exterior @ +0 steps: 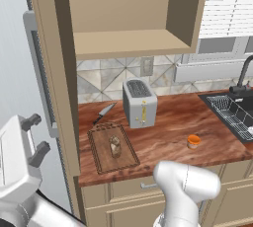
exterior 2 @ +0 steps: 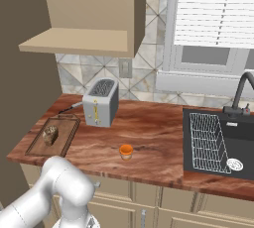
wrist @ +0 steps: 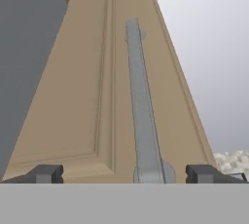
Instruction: Pick the bread, place it on the cutting board, pick the jam, place it on the counter, and close the cabinet.
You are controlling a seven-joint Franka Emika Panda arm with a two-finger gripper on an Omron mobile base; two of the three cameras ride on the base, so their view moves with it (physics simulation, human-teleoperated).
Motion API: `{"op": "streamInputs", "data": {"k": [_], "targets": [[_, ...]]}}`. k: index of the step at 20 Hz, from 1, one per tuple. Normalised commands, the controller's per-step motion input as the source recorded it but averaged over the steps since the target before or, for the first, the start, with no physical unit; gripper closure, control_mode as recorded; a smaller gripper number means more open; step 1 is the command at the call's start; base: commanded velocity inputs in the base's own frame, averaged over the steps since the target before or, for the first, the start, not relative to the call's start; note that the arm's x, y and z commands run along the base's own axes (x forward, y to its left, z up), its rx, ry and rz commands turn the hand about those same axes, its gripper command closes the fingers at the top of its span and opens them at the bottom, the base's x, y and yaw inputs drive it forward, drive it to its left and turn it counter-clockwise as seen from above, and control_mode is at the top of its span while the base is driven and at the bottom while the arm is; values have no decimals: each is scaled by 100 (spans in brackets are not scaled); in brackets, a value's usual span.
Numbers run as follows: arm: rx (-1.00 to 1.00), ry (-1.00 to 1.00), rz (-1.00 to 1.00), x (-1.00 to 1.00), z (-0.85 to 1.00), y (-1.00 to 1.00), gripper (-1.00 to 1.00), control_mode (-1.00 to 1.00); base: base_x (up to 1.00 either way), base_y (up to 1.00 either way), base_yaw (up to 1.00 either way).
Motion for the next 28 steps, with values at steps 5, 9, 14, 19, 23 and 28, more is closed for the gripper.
{"op": "streamInputs", "data": {"k": [5,9,14,19,23,28], "targets": [[0,0,0,7,0,0,-100,-100,0,0,0],[0,0,0,9,0,0,-100,-100,0,0,0],[0,0,0,15,0,0,-100,-100,0,0,0],[0,0,0,12,0,-3,-100,-100,0,0,0],[0,0,0,1,2,-6,-100,-100,0,0,0],[0,0,0,0,0,-26,-100,-100,0,0,0]]}}
